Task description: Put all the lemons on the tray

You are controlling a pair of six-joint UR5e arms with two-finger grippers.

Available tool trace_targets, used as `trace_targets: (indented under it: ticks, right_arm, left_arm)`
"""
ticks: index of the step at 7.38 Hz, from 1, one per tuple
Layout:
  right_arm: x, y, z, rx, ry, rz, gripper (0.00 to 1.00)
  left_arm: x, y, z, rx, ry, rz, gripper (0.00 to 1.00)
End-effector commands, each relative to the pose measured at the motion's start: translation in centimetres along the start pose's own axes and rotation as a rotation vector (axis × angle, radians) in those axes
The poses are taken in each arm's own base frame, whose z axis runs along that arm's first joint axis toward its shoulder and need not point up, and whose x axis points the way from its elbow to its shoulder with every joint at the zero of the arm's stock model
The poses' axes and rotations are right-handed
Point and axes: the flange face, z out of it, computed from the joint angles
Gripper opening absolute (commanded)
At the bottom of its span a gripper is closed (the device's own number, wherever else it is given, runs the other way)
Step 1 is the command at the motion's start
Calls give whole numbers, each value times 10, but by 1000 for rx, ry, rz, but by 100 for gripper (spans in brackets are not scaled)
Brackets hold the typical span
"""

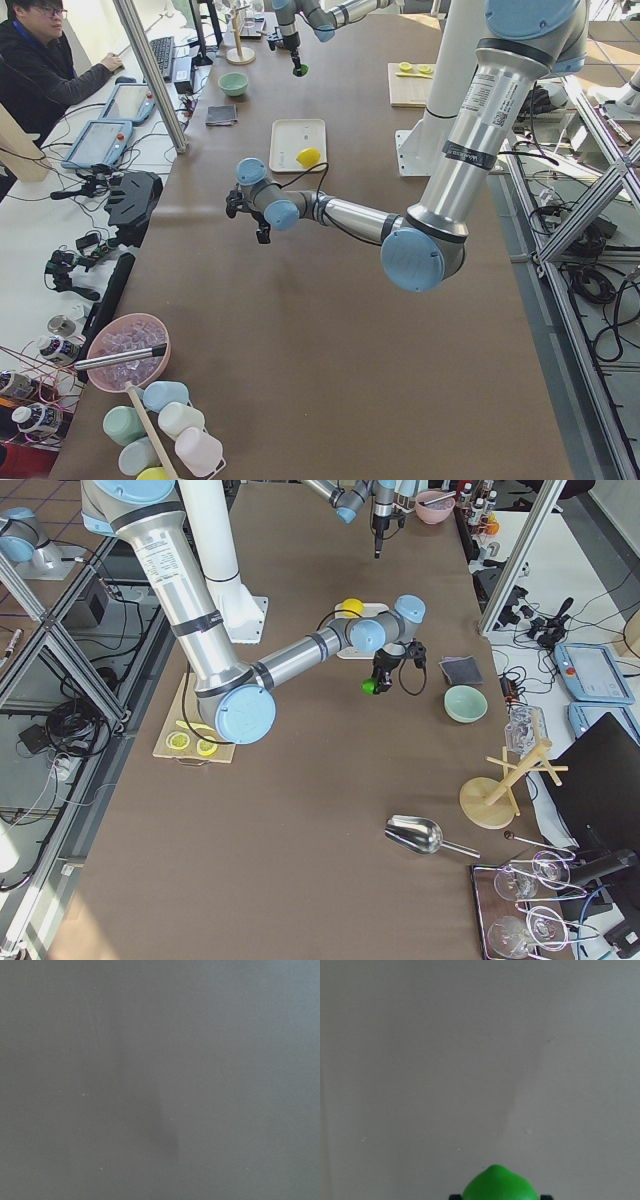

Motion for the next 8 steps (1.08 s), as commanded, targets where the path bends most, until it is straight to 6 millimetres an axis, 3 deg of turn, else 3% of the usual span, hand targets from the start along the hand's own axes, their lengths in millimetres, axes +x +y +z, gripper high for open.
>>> trace_targets:
  ticks: [1, 2, 4, 5, 6, 8]
  right_arm:
    - [-108, 8, -5, 27, -35, 99, 0]
    - [-145, 21, 10, 78, -76, 110, 0]
    - [-195, 44, 64, 154, -150, 122, 0]
    - [-200, 46, 70, 167, -136, 125, 0]
    - [-200, 46, 71, 165, -131, 127, 99]
    - [-194, 35, 60, 145, -84, 170, 100]
  left_arm:
    - [-1, 0, 0, -1, -1, -1, 98]
    - [0, 0, 0, 0, 0, -1, 98]
    - [-1, 0, 0, -1, -1, -4, 98]
    - [-1, -1, 1, -1, -1, -5, 98]
    - [-2, -1, 2, -2, -2, -6, 98]
    - [-2, -1, 2, -2, -2, -3, 98]
